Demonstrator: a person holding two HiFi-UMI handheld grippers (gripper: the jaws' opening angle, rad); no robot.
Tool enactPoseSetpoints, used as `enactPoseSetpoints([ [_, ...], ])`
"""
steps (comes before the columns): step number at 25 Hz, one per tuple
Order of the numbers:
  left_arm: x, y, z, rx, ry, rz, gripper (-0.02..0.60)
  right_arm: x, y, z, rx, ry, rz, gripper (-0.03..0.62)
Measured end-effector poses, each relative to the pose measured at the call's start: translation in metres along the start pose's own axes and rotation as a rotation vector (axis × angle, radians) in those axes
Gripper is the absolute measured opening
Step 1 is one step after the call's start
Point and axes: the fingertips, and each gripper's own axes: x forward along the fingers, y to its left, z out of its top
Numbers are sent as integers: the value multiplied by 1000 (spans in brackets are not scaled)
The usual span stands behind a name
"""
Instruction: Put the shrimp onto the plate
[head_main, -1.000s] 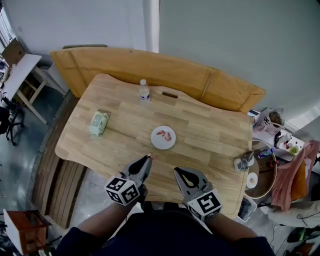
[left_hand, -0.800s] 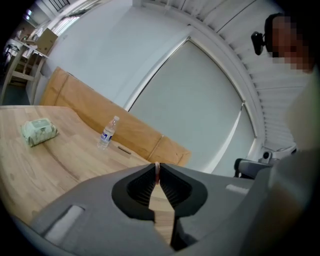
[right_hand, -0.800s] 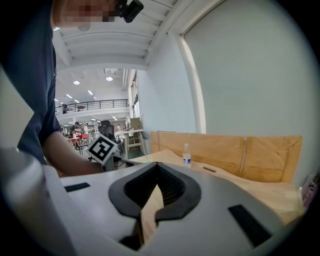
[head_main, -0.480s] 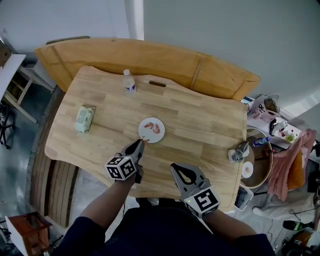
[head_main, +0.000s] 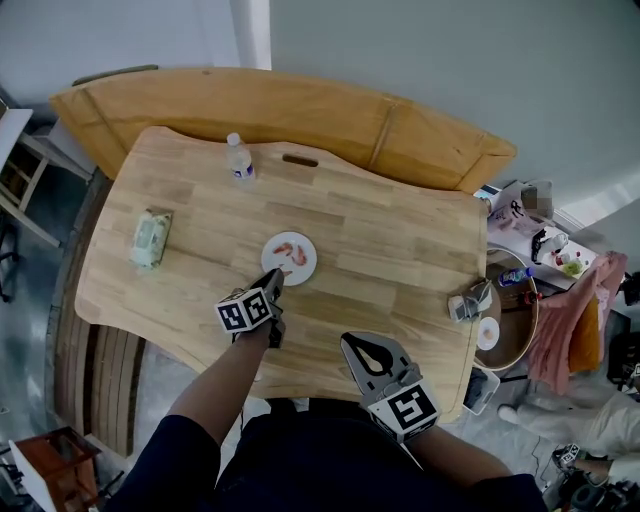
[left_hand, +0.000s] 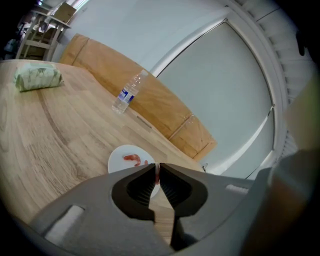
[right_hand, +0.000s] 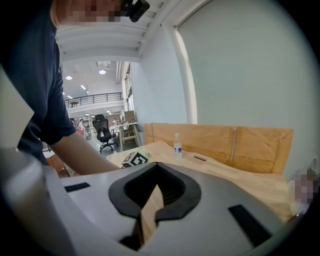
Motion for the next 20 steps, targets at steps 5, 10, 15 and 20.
enactPoseSetpoints([
  [5, 22, 12, -9, -28, 38, 23, 32, -7, -12, -9, 28, 28, -26, 9],
  [10, 38, 23, -20, -58, 87, 35, 32, -6, -13, -14, 23, 32, -13, 9],
  [15, 49, 29, -21, -50, 114, 51, 32, -3, -17, -16, 30, 35, -11, 9],
  [20, 58, 31, -24, -60, 167, 46, 32, -1, -20, -18, 43, 41, -17, 9],
])
